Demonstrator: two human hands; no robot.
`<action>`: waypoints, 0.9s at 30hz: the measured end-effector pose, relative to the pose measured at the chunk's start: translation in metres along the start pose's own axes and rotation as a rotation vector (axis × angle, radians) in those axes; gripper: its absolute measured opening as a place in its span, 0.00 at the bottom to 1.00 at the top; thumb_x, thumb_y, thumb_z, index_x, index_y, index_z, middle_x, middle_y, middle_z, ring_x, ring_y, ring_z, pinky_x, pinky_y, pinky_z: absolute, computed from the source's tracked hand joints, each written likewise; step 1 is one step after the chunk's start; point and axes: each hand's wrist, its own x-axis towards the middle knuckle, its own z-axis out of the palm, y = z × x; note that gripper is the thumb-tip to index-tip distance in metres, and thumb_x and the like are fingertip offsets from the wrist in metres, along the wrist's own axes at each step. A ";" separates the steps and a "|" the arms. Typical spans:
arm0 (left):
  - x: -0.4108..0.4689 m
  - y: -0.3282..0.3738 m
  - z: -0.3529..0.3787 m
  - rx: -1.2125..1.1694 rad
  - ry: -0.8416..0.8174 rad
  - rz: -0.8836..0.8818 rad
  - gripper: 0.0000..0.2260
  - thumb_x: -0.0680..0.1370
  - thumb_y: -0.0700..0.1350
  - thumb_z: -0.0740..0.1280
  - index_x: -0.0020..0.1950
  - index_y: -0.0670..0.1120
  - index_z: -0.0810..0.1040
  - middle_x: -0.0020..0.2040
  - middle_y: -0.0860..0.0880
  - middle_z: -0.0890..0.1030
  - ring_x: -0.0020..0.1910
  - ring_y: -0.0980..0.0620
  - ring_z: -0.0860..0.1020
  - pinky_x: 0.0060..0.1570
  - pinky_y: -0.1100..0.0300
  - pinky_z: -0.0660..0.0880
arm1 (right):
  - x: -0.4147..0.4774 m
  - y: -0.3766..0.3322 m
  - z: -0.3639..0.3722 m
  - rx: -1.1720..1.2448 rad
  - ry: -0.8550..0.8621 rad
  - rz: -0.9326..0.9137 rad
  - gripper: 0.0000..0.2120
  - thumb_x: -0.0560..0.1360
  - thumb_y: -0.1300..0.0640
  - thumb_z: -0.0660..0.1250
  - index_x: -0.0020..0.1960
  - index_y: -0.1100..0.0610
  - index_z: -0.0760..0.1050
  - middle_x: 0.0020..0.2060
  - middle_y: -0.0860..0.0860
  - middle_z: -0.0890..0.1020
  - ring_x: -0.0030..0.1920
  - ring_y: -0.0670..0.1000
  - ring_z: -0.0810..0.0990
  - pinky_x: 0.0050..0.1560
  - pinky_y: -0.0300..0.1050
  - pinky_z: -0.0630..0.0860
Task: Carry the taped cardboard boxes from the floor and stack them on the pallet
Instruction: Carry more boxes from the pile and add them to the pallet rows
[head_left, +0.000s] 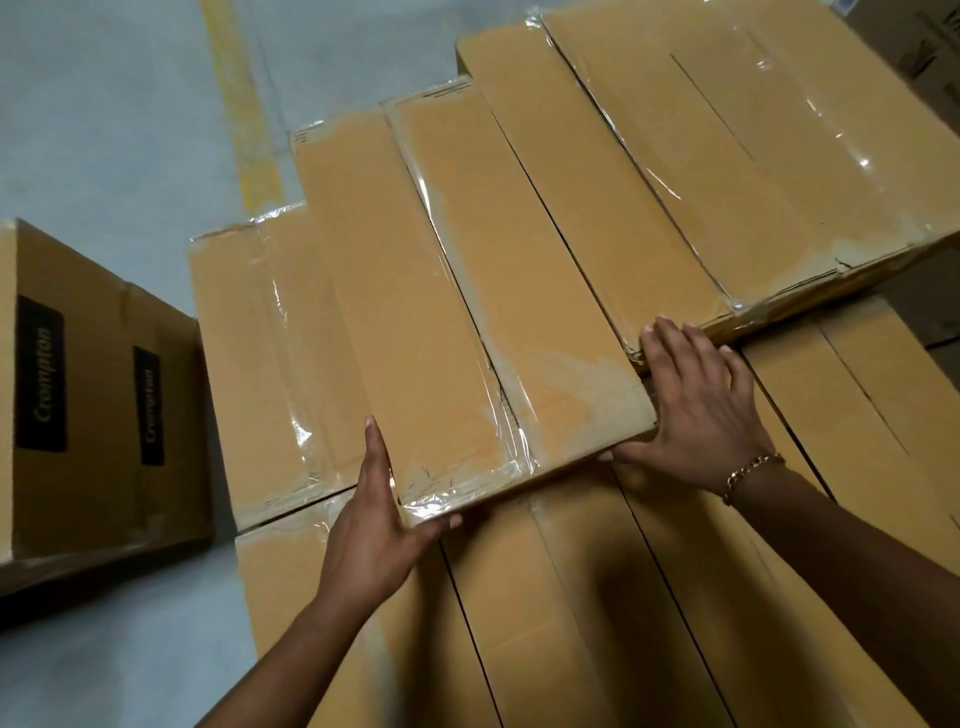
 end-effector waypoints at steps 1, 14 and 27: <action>0.003 -0.001 -0.002 0.003 0.000 0.003 0.61 0.68 0.63 0.78 0.75 0.67 0.26 0.80 0.61 0.49 0.76 0.47 0.67 0.52 0.57 0.72 | 0.004 -0.001 -0.002 -0.011 -0.009 0.003 0.67 0.55 0.16 0.56 0.82 0.54 0.43 0.82 0.51 0.48 0.81 0.56 0.47 0.76 0.62 0.52; 0.031 -0.002 -0.009 -0.044 0.012 -0.033 0.60 0.68 0.60 0.79 0.76 0.69 0.28 0.83 0.50 0.57 0.76 0.46 0.67 0.57 0.57 0.69 | 0.026 -0.014 -0.025 -0.019 -0.040 0.050 0.63 0.59 0.20 0.66 0.81 0.52 0.49 0.81 0.48 0.51 0.79 0.53 0.52 0.72 0.58 0.62; 0.059 -0.001 -0.019 -0.057 0.010 -0.065 0.59 0.70 0.56 0.79 0.81 0.61 0.33 0.81 0.50 0.62 0.72 0.44 0.72 0.57 0.58 0.67 | 0.040 -0.020 -0.032 -0.055 0.125 0.049 0.37 0.63 0.25 0.70 0.59 0.51 0.70 0.59 0.49 0.73 0.59 0.55 0.73 0.52 0.54 0.75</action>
